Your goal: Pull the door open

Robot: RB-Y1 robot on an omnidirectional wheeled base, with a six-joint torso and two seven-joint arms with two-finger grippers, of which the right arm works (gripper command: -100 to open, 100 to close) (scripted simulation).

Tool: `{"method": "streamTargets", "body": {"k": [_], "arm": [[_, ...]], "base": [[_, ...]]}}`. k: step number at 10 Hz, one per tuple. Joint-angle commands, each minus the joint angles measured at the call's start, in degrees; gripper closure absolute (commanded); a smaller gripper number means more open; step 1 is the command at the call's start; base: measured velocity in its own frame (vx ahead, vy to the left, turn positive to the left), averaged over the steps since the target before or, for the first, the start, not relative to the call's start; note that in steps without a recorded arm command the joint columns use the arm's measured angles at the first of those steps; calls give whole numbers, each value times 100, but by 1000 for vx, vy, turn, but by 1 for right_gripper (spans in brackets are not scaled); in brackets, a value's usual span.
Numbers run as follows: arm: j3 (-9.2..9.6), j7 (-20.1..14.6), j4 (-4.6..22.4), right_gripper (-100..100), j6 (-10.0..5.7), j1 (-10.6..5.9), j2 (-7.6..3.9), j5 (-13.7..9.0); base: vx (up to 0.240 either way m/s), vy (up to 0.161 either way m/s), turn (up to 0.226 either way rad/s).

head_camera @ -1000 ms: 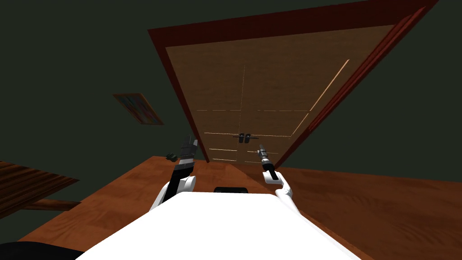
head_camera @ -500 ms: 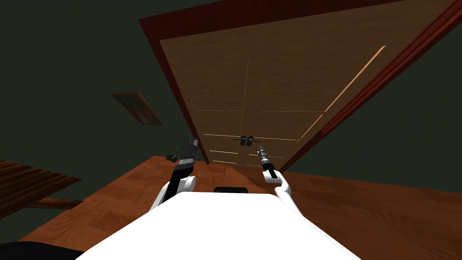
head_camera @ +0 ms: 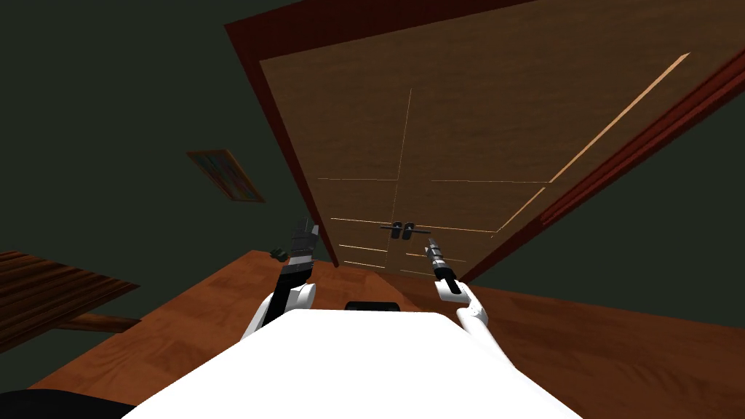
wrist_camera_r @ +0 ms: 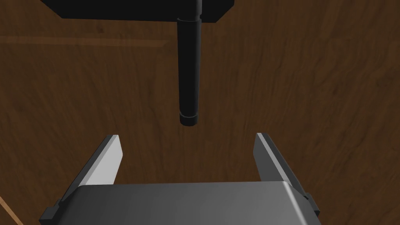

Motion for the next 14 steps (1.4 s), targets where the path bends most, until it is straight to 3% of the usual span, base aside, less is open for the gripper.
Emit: {"method": "streamTargets", "body": {"k": [1,2,4,7,8,13,14], "arm": [[-114,-40,196,-100,-115,-10,-114,-53],[-218,-96,306,-100,-182,17,-237,-112],[-282,-160,412,-100,-269,12,-340,-170],[-246,-183,435,-100,-312,-37,-340,-182],[-246,-183,435,100,-312,-37,-340,-182],[-246,-183,435,100,-312,-37,-340,-182],[-240,-257,432,100,-346,46,-420,-183]], "base": [[115,3,40],[146,-29,98],[177,-29,119],[170,-6,122],[-11,-5,-35],[-19,0,0],[-109,-25,54]]}}
